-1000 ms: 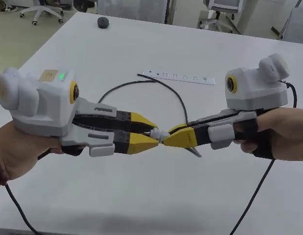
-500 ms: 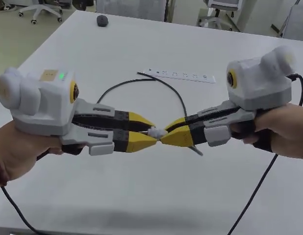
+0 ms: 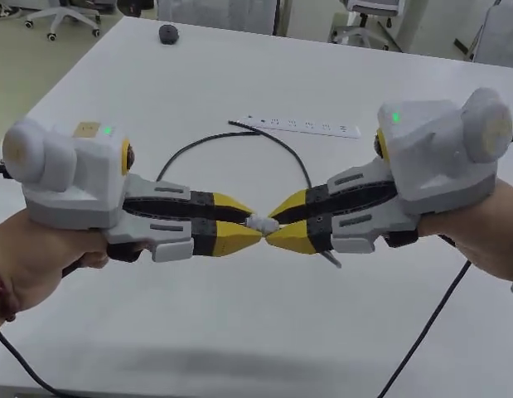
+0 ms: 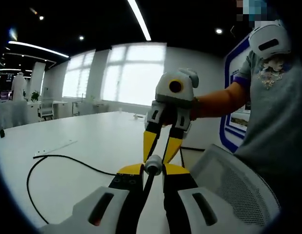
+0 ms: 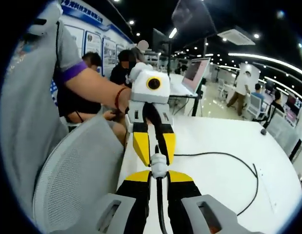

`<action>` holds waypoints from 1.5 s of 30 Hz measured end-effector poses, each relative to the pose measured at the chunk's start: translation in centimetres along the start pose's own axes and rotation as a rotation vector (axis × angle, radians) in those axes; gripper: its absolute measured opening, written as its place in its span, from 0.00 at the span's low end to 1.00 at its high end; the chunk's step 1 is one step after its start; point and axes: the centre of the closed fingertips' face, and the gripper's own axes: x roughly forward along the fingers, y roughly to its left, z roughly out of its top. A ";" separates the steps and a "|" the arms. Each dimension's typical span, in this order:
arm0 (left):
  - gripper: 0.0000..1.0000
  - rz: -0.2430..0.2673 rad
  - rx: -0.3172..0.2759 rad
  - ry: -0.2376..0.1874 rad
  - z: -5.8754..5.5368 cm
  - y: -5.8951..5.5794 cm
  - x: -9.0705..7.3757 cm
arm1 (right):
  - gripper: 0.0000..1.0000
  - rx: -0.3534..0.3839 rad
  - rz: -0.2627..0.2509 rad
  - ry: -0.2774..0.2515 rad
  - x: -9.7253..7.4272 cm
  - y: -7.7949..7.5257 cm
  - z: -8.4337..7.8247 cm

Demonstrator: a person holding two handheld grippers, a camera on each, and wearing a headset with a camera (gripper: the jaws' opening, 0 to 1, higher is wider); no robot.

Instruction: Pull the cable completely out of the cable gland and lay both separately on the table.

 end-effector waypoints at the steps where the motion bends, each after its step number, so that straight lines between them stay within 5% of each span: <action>1: 0.15 0.001 0.001 0.002 0.0 0.0 0.0 | 0.07 0.005 0.001 0.000 0.0 0.1 0.0; 8: 0.15 0.011 0.018 -0.001 0.1 0.1 0.1 | 0.08 0.102 0.012 -0.009 -0.4 -0.7 -0.3; 9: 0.15 0.011 0.020 -0.007 0.2 0.1 0.0 | 0.11 0.173 0.051 0.000 -0.6 -0.1 -0.6; 10: 0.15 0.016 0.022 -0.013 0.4 0.3 -0.2 | 0.17 0.195 0.040 -0.008 -0.7 -0.3 -0.7; 13: 0.15 0.010 0.044 -0.020 0.7 0.1 -0.5 | 0.25 0.330 0.060 -0.074 -1.5 -0.1 -0.1; 14: 0.15 0.011 0.045 -0.017 0.7 0.1 -0.5 | 0.24 0.371 0.055 -0.131 -1.9 -0.6 0.4; 16: 0.15 0.004 0.076 -0.017 0.9 -0.1 -0.5 | 0.23 0.522 0.107 -0.182 -2.3 -0.4 0.7; 17: 0.15 -0.001 0.084 -0.022 1.0 -0.2 -0.5 | 0.23 0.557 0.098 -0.218 -2.4 -0.9 0.8; 19: 0.15 -0.009 0.109 -0.031 1.3 -0.4 -0.4 | 0.22 0.655 0.158 -0.250 -2.5 -0.5 1.1; 20: 0.15 -0.014 0.112 -0.033 1.3 -0.5 -0.4 | 0.22 0.678 0.136 -0.290 -2.4 -1.2 1.2; 23: 0.15 -0.036 0.139 -0.037 1.6 -1.1 -0.2 | 0.20 0.758 0.193 -0.318 -2.4 -1.0 1.2; 26: 0.15 -0.049 0.156 -0.028 1.6 -1.4 -0.1 | 0.16 0.784 0.254 -0.322 -2.2 0.0 1.2; 36: 0.15 -0.076 0.176 -0.042 1.9 -2.0 0.1 | 0.12 0.927 0.335 -0.417 -2.1 0.0 1.8; 45: 0.15 -0.085 0.194 -0.037 1.7 -2.2 0.1 | 0.09 0.911 0.372 -0.395 -1.9 0.9 1.5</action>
